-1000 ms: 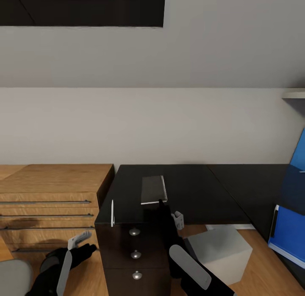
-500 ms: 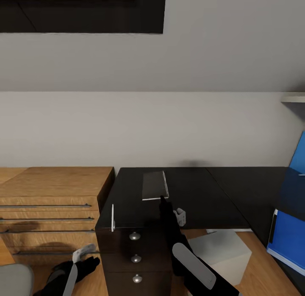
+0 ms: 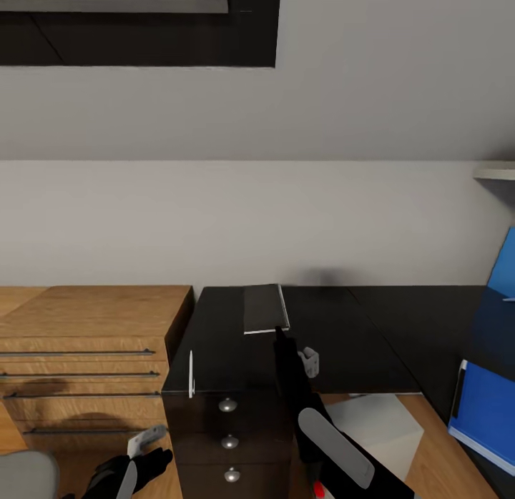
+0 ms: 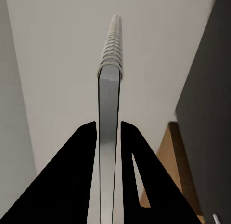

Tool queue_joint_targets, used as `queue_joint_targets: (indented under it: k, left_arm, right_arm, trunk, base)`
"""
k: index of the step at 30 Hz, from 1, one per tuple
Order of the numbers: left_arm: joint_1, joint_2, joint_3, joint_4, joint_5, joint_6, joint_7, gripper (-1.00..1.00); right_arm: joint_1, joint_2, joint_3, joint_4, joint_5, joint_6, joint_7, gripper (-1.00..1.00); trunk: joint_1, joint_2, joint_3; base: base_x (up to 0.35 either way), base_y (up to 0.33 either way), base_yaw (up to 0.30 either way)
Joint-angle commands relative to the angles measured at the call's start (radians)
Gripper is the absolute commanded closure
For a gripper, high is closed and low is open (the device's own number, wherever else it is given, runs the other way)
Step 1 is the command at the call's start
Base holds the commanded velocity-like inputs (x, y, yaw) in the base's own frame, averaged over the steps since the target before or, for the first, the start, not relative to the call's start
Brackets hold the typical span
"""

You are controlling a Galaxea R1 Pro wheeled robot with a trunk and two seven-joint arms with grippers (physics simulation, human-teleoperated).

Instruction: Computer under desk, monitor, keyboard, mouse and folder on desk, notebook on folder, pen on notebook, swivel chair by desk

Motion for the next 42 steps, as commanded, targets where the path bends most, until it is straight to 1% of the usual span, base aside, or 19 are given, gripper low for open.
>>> queue_joint_targets:
  k: [1, 18, 22, 23, 25, 28, 32, 34, 35, 37, 42]
  left_arm:
    - [-0.001, -0.001, 0.003, -0.002, 0.001, 0.005, 0.002, -1.0]
    - [-0.001, 0.0, 0.004, 0.0, -0.001, 0.004, 0.003, -1.0]
    - [-0.001, 0.0, 0.004, 0.0, -0.001, 0.004, 0.002, -1.0]
    - [-0.001, 0.0, 0.003, 0.0, -0.001, 0.004, 0.002, -1.0]
    - [-0.001, 0.0, 0.004, 0.001, 0.0, 0.004, 0.002, -1.0]
    - [-0.001, 0.0, 0.003, 0.006, 0.0, 0.004, 0.002, -1.0]
    - [-0.001, 0.0, 0.002, 0.036, -0.001, -0.005, 0.003, -1.0]
    - [-0.001, 0.0, 0.002, 0.044, -0.002, -0.027, 0.002, -1.0]
    - [-0.001, 0.0, 0.002, 0.052, -0.003, -0.057, 0.002, -1.0]
    - [-0.001, 0.0, 0.002, 0.06, -0.004, -0.081, 0.002, -1.0]
    - [-0.001, 0.0, 0.001, 0.071, -0.004, -0.106, 0.002, -1.0]
  right_arm:
    - [-0.001, -0.001, 0.004, -0.001, -0.011, -0.007, 0.006, 1.0]
    - [-0.001, -0.001, 0.003, 0.003, -0.011, -0.006, 0.006, 1.0]
    - [-0.001, 0.0, 0.005, 0.003, -0.011, -0.009, 0.005, 1.0]
    - [-0.001, 0.0, 0.005, 0.003, -0.01, -0.015, 0.005, 1.0]
    - [-0.001, 0.0, 0.005, 0.003, -0.01, -0.053, 0.005, 1.0]
    - [-0.001, 0.0, 0.004, 0.003, -0.01, -0.074, 0.005, 1.0]
    - [-0.001, -0.002, 0.004, 0.002, -0.011, -0.083, 0.005, 1.0]
    - [-0.001, -0.005, 0.006, -0.001, -0.011, -0.083, 0.004, 1.0]
    - [-0.001, -0.005, 0.009, -0.002, -0.011, -0.084, 0.004, 1.0]
    - [-0.001, -0.006, 0.01, -0.002, -0.011, -0.084, 0.004, 1.0]
    - [-0.001, -0.008, 0.01, 0.0, -0.012, -0.086, 0.005, 1.0]
  trunk:
    - [-0.004, 0.007, 0.002]
    - [-0.069, 0.126, 0.055]
    - [-0.069, 0.126, 0.055]
    - [-0.069, 0.126, 0.056]
    - [-0.069, 0.126, 0.057]
    - [-0.069, 0.126, 0.059]
    - [-0.069, 0.126, 0.06]
    - [-0.069, 0.126, 0.06]
    - [-0.069, 0.126, 0.06]
    - [-0.069, 0.126, 0.06]
    - [-0.069, 0.126, 0.061]
  base:
    - [0.0, 0.0, 0.0]
    - [0.0, 0.0, 0.0]
    - [0.0, 0.0, 0.0]
    - [0.0, 0.0, -0.027]
    - [0.0, 0.0, -0.131]
    - [0.0, 0.0, -0.188]
    - [-0.095, 0.073, -0.159]
    - [-0.2, 0.157, -0.064]
    - [-0.237, 0.189, -0.029]
    - [-0.247, 0.203, -0.019]
    - [-0.206, 0.175, -0.006]
